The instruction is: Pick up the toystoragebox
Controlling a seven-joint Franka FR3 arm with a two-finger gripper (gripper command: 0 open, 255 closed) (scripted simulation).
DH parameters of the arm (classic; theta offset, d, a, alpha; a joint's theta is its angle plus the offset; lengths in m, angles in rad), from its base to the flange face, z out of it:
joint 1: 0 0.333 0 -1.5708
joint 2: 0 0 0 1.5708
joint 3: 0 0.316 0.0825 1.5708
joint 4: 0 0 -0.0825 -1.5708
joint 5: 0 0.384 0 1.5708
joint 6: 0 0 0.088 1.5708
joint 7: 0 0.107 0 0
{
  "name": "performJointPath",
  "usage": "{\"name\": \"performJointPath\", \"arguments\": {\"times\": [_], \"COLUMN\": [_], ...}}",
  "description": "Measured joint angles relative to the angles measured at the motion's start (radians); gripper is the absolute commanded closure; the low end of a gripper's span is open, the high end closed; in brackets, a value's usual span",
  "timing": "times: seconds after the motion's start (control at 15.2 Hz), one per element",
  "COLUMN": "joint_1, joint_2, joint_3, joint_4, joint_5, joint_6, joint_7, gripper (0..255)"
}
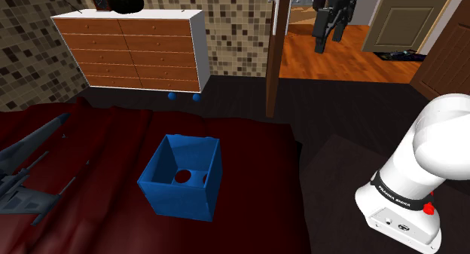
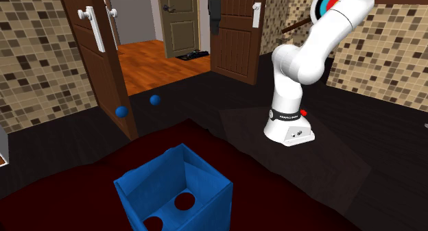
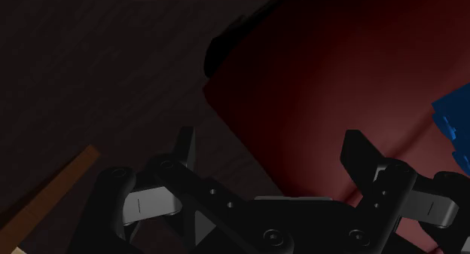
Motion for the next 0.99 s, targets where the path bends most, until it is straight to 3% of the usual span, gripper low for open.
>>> {"name": "performJointPath", "arguments": {"times": [0.26,0.99], "joint_1": [0.013,0.075], "joint_2": [0.017,0.182], "joint_3": [0.034,0.226], "joint_4": [-0.023,-0.081], "joint_5": [0.026,0.137], "joint_6": [0.043,0.299], "joint_7": [0.040,0.254], "gripper": [0,0]}}
